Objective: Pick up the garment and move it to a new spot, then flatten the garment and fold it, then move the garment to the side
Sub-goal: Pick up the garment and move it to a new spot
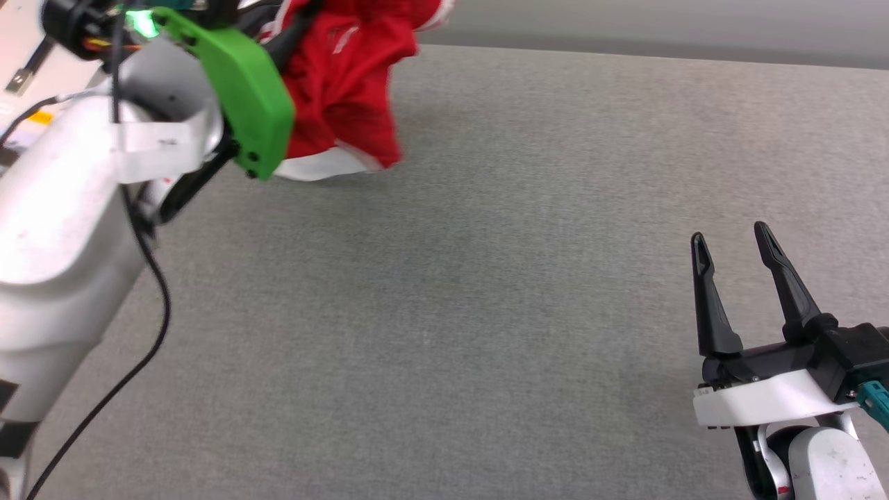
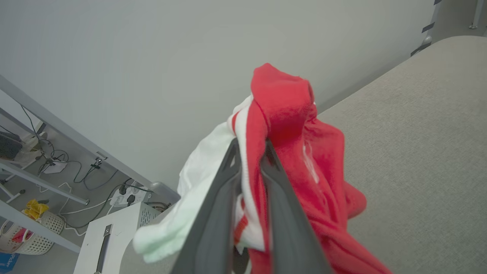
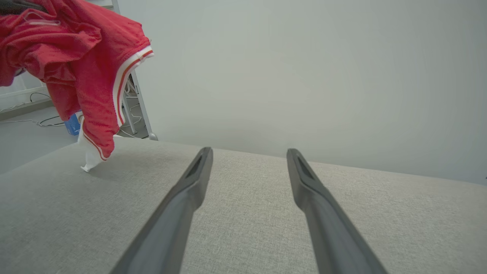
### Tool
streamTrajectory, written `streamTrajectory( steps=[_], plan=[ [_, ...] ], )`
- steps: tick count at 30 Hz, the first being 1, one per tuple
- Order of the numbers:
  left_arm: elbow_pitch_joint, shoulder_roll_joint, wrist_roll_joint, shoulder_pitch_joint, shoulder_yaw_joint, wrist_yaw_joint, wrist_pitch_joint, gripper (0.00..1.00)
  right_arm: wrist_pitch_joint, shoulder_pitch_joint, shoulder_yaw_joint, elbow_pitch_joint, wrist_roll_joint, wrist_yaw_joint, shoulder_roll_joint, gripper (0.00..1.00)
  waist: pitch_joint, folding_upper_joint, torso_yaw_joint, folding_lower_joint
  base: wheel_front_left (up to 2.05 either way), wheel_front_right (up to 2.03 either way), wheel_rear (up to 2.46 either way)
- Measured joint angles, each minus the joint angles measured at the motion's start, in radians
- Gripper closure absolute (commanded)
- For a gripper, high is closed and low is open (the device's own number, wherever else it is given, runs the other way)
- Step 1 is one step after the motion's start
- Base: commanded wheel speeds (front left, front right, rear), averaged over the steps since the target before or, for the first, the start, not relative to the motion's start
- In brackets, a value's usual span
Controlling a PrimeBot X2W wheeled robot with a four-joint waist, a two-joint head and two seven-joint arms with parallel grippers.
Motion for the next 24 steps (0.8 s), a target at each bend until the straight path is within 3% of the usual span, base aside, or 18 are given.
streamTrajectory(
  steps=[14, 18, 24],
  plan=[
    [0.016, -0.211, 0.046, -0.059, -0.142, -0.002, -0.033, 1.00, -0.001, 0.002, -0.013, -0.001, 0.029, 0.000, 0.009, 0.00, -0.001, 0.0001, -0.167, 0.0000, 0.00, 0.00, 0.00],
    [0.079, -0.280, 0.036, -0.007, -0.221, -0.004, -0.056, 1.00, -0.001, 0.003, -0.019, -0.001, 0.044, 0.000, 0.009, 0.00, 0.015, 0.0000, -0.196, 0.0000, 0.00, 0.00, 0.00],
    [0.188, -0.327, 0.032, 0.132, -0.371, -0.010, -0.072, 1.00, -0.001, 0.003, -0.023, -0.001, 0.054, 0.000, 0.009, 0.00, 0.038, 0.0000, -0.208, 0.0000, 0.00, 0.00, 0.00]
  ],
)
